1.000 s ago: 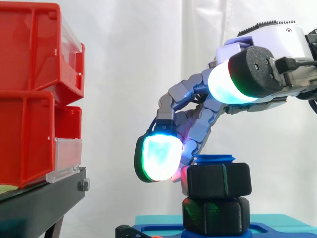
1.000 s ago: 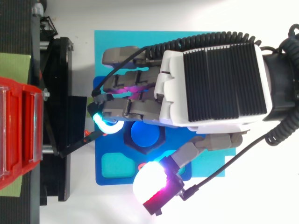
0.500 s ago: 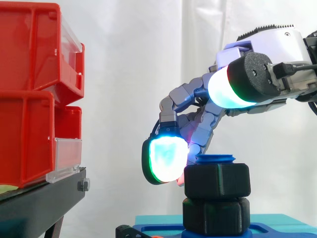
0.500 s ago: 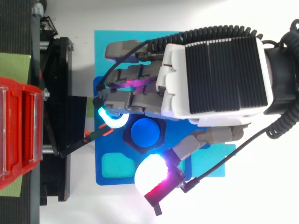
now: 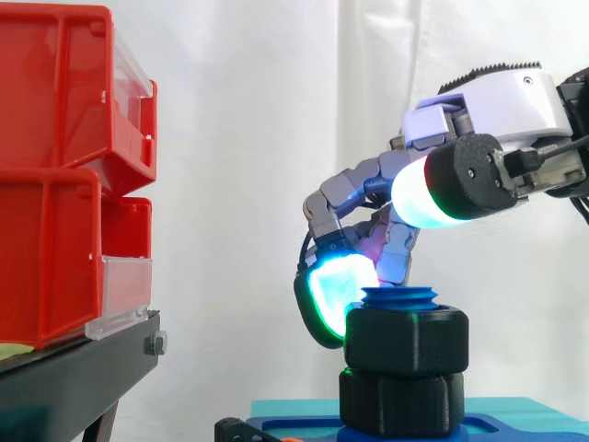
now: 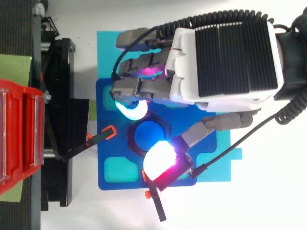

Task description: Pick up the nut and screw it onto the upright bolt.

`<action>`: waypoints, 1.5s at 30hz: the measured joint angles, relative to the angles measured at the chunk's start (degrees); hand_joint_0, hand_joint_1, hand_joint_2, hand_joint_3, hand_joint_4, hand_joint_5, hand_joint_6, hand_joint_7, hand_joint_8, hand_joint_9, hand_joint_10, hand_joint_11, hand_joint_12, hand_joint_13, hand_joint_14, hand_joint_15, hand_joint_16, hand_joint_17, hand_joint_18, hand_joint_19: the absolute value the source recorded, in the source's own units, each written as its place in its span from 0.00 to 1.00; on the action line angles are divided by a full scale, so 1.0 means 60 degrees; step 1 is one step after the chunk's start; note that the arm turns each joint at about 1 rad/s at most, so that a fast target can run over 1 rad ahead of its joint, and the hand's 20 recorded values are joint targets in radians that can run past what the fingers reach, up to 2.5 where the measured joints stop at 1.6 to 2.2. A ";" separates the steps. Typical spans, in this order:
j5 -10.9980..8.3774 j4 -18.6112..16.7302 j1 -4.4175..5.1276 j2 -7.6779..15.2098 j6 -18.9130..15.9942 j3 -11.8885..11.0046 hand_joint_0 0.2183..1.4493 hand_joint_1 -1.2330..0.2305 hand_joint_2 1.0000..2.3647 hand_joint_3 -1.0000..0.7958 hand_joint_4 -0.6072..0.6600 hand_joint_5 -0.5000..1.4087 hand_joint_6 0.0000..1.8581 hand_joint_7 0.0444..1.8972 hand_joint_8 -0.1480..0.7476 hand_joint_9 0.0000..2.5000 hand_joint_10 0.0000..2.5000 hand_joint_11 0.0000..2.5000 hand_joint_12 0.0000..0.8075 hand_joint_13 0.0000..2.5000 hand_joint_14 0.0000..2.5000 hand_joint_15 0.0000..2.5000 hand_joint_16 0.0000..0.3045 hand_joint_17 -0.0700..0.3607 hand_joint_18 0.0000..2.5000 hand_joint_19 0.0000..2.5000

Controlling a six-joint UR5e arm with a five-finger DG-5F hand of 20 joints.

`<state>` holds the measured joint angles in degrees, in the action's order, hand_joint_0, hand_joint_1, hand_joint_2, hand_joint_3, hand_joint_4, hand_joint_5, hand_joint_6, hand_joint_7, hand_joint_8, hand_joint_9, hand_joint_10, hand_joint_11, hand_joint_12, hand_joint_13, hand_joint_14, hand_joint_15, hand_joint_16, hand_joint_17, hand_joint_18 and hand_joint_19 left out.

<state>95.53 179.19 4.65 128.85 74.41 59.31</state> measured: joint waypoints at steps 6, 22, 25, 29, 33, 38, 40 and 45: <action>0.0111 0.0016 -0.0099 0.0000 0.0034 0.0002 0.27 0.68 0.00 0.28 0.64 0.27 0.27 0.81 0.51 0.48 0.00 0.00 0.30 0.33 0.00 0.00 0.06 0.25 0.16 0.00; 0.0378 0.1183 -0.0437 -0.0001 0.0189 -0.0991 0.27 0.71 0.00 0.28 0.67 0.21 0.27 0.40 0.48 0.41 0.00 0.00 0.32 0.30 0.00 0.00 0.07 0.27 0.15 0.00; 0.0377 0.1290 -0.0425 -0.0001 0.0321 -0.1229 0.26 0.71 0.00 0.28 0.66 0.21 0.27 0.39 0.48 0.41 0.00 0.00 0.32 0.29 0.00 0.00 0.07 0.27 0.14 0.00; 0.0280 0.1168 -0.0310 0.0000 0.0414 -0.1178 0.26 0.72 0.00 0.28 0.66 0.21 0.27 0.38 0.48 0.40 0.00 0.00 0.33 0.28 0.00 0.00 0.07 0.28 0.13 0.00; 0.0143 0.0749 -0.0161 0.0000 0.0411 -0.0867 0.26 0.73 0.00 0.28 0.65 0.20 0.27 0.37 0.47 0.39 0.00 0.00 0.33 0.27 0.00 0.00 0.08 0.29 0.12 0.00; 0.0046 0.0359 0.0031 0.0000 0.0324 -0.0608 0.26 0.74 0.00 0.28 0.66 0.20 0.27 0.37 0.47 0.38 0.00 0.00 0.34 0.26 0.00 0.00 0.08 0.29 0.11 0.00; -0.0019 0.0336 0.0089 0.0000 0.0310 -0.0587 0.26 0.74 0.00 0.28 0.65 0.20 0.27 0.37 0.47 0.38 0.00 0.00 0.34 0.26 0.00 0.00 0.08 0.29 0.11 0.00; -0.0157 0.0441 0.0230 -0.0001 0.0293 -0.0573 0.26 0.74 0.00 0.28 0.66 0.21 0.27 0.38 0.47 0.38 0.00 0.00 0.34 0.26 0.00 0.00 0.08 0.29 0.11 0.00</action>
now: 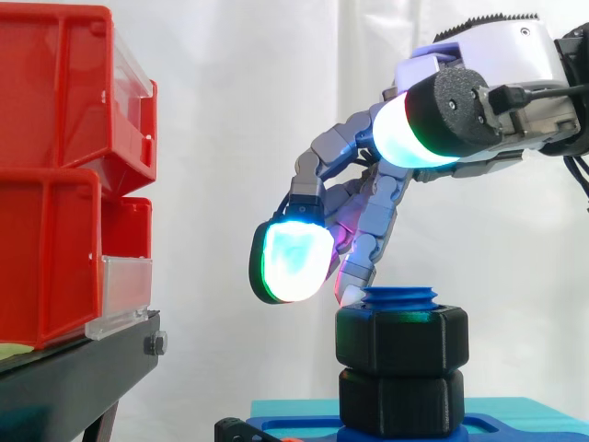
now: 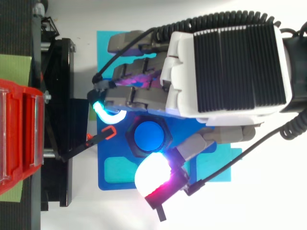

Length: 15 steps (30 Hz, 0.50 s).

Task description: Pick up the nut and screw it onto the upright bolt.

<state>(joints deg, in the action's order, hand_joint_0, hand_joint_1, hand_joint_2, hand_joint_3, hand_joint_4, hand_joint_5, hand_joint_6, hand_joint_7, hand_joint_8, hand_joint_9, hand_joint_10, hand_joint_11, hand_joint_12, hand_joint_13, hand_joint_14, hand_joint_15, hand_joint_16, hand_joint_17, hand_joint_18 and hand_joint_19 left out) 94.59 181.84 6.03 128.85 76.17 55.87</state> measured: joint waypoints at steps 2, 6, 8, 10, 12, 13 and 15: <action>-0.0006 0.0080 0.0037 0.0000 -0.0053 0.0000 0.26 0.74 0.00 0.28 0.66 0.21 0.27 0.38 0.47 0.38 0.00 0.00 0.34 0.26 0.00 0.00 0.08 0.29 0.11 0.00; -0.0018 0.0176 0.0069 0.0002 -0.0157 0.0007 0.26 0.75 0.00 0.28 0.67 0.21 0.27 0.39 0.47 0.38 0.00 0.00 0.34 0.26 0.00 0.00 0.08 0.29 0.11 0.00; -0.0026 0.0197 0.0074 0.0001 -0.0182 0.0013 0.26 0.75 0.00 0.28 0.66 0.21 0.27 0.40 0.47 0.38 0.00 0.00 0.34 0.26 0.00 0.00 0.08 0.29 0.11 0.00; -0.0029 0.0224 0.0075 0.0001 -0.0191 0.0014 0.26 0.75 0.00 0.28 0.67 0.21 0.27 0.41 0.48 0.38 0.00 0.00 0.34 0.26 0.00 0.00 0.08 0.29 0.11 0.00; -0.0031 0.0261 0.0076 0.0001 -0.0195 0.0015 0.26 0.75 0.00 0.28 0.68 0.21 0.27 0.42 0.48 0.38 0.00 0.00 0.34 0.26 0.00 0.00 0.08 0.29 0.11 0.00; -0.0032 0.0275 0.0079 0.0001 -0.0193 0.0015 0.26 0.75 0.00 0.28 0.68 0.22 0.27 0.43 0.48 0.38 0.00 0.00 0.34 0.26 0.00 0.00 0.08 0.29 0.11 0.00; -0.0033 0.0294 0.0087 0.0001 -0.0183 0.0016 0.26 0.75 0.00 0.28 0.68 0.22 0.27 0.43 0.47 0.38 0.00 0.00 0.34 0.26 0.00 0.00 0.08 0.29 0.11 0.00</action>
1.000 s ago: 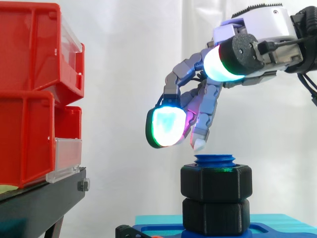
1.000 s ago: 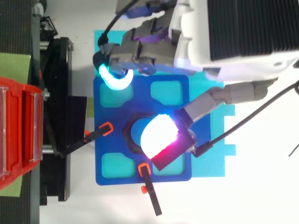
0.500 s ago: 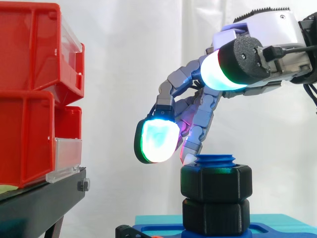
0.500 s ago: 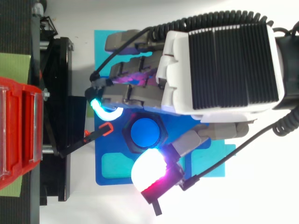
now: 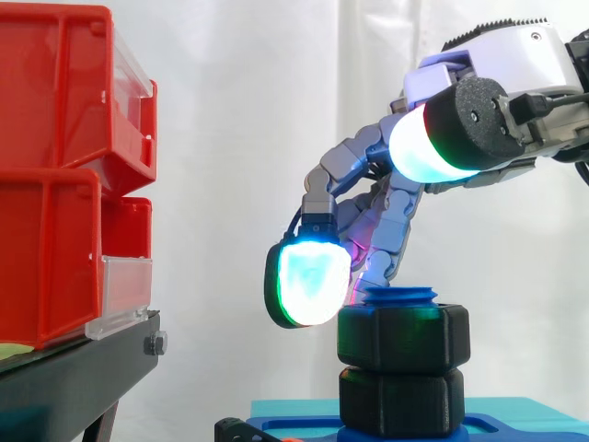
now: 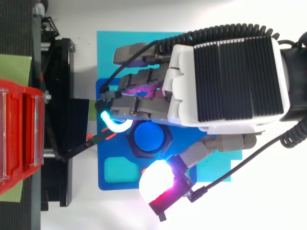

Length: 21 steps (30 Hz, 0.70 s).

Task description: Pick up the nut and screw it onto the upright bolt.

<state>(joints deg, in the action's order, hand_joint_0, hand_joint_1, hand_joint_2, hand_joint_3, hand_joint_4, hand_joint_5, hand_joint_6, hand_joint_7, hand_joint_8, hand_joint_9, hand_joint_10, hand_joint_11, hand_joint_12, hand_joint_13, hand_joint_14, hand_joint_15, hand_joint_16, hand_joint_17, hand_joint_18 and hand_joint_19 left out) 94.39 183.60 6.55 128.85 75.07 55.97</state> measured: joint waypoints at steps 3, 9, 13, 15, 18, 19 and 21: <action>0.0007 0.0010 0.0008 0.0000 0.0009 0.0002 0.26 0.75 0.00 0.28 0.69 0.22 0.27 0.45 0.48 0.38 0.00 0.00 0.34 0.26 0.00 0.00 0.08 0.29 0.11 0.00; 0.0005 0.0048 0.0011 0.0000 0.0054 0.0005 0.26 0.74 0.00 0.28 0.71 0.23 0.27 0.52 0.48 0.38 0.00 0.00 0.34 0.27 0.00 0.00 0.08 0.29 0.11 0.00; -0.0016 0.0046 0.0002 -0.0001 0.0079 0.0008 0.26 0.73 0.00 0.28 0.70 0.24 0.27 0.58 0.48 0.39 0.00 0.00 0.33 0.27 0.00 0.00 0.08 0.29 0.12 0.00; -0.0033 0.0055 -0.0021 0.0000 0.0085 0.0012 0.26 0.73 0.00 0.28 0.70 0.24 0.27 0.61 0.49 0.40 0.00 0.00 0.33 0.27 0.00 0.00 0.08 0.29 0.12 0.00; -0.0045 0.0085 -0.0053 -0.0001 0.0086 0.0040 0.26 0.72 0.00 0.28 0.68 0.24 0.27 0.65 0.49 0.40 0.00 0.00 0.33 0.28 0.00 0.00 0.08 0.28 0.12 0.00; -0.0045 0.0093 -0.0059 -0.0001 0.0086 0.0046 0.27 0.72 0.00 0.28 0.67 0.25 0.27 0.67 0.49 0.41 0.00 0.00 0.33 0.28 0.00 0.00 0.08 0.28 0.12 0.00; -0.0046 0.0123 -0.0080 -0.0001 0.0086 0.0061 0.27 0.72 0.00 0.28 0.67 0.25 0.27 0.70 0.49 0.41 0.00 0.00 0.33 0.28 0.00 0.00 0.07 0.28 0.13 0.00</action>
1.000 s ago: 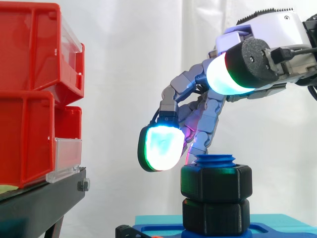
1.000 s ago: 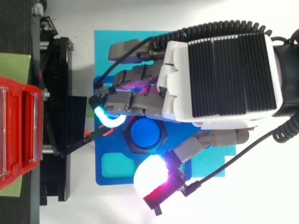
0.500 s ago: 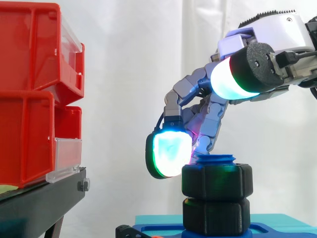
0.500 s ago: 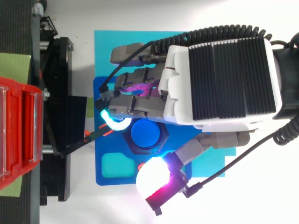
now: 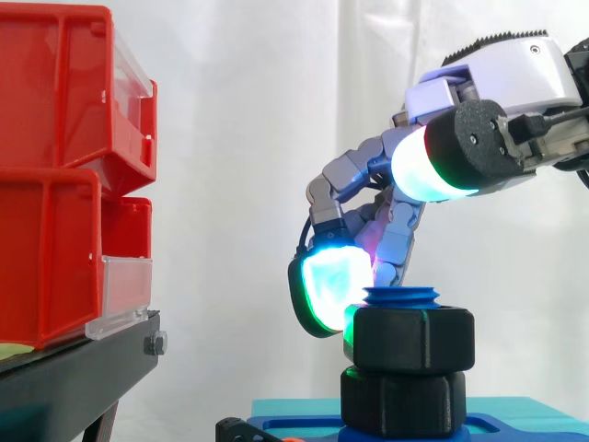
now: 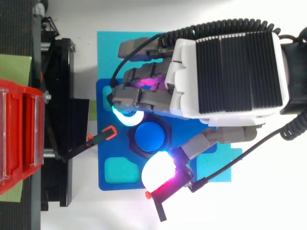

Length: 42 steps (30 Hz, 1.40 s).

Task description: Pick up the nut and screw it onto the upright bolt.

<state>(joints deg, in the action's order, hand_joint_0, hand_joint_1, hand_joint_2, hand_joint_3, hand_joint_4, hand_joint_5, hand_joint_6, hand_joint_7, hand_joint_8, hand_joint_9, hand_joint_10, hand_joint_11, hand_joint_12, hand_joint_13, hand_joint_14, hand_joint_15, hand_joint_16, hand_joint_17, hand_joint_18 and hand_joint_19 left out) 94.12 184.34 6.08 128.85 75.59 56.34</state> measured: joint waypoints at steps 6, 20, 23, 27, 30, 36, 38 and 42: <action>0.0014 0.0049 -0.0082 0.0000 0.0011 0.0044 0.27 0.70 0.00 0.28 0.64 0.27 0.27 0.81 0.50 0.45 0.00 0.00 0.31 0.31 0.00 0.00 0.07 0.27 0.15 0.00; 0.0105 0.0270 -0.0279 -0.0003 0.0015 0.0071 0.27 0.70 0.00 0.28 0.64 0.27 0.27 0.75 0.50 0.50 0.00 0.00 0.29 0.35 0.00 0.00 0.05 0.25 0.20 0.00; 0.0151 0.0380 -0.0313 -0.0004 0.0015 -0.0002 0.27 0.71 0.00 0.28 0.66 0.25 0.27 0.67 0.50 0.48 0.00 0.00 0.30 0.34 0.00 0.00 0.06 0.26 0.19 0.00; 0.0184 0.0527 -0.0355 -0.0003 0.0020 -0.0164 0.26 0.71 0.00 0.28 0.69 0.23 0.27 0.55 0.50 0.46 0.00 0.00 0.31 0.33 0.00 0.00 0.07 0.27 0.19 0.00; 0.0225 0.0684 -0.0408 -0.0002 0.0111 -0.0387 0.26 0.71 0.00 0.28 0.68 0.22 0.27 0.46 0.49 0.44 0.00 0.00 0.32 0.32 0.00 0.00 0.07 0.28 0.18 0.00; 0.0502 0.1222 -0.0550 -0.0001 0.0545 -0.1069 0.25 0.73 0.00 0.28 0.66 0.20 0.27 0.34 0.46 0.40 0.00 0.00 0.32 0.29 0.00 0.00 0.09 0.30 0.16 0.00; 0.0535 0.1422 -0.0572 -0.0001 0.0661 -0.1270 0.25 0.73 0.00 0.28 0.65 0.21 0.27 0.33 0.46 0.40 0.00 0.00 0.32 0.28 0.00 0.00 0.09 0.31 0.15 0.00; 0.0516 0.1538 -0.0529 0.0000 0.0762 -0.1453 0.24 0.74 0.00 0.28 0.65 0.20 0.27 0.31 0.44 0.37 0.00 0.00 0.33 0.25 0.00 0.00 0.10 0.32 0.12 0.00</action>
<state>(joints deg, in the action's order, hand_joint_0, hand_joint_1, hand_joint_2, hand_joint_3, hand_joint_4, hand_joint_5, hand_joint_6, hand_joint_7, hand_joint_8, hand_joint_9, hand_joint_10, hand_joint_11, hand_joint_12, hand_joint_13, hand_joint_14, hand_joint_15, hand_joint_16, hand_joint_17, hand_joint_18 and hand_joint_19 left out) 97.21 193.57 2.90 128.85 80.16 47.62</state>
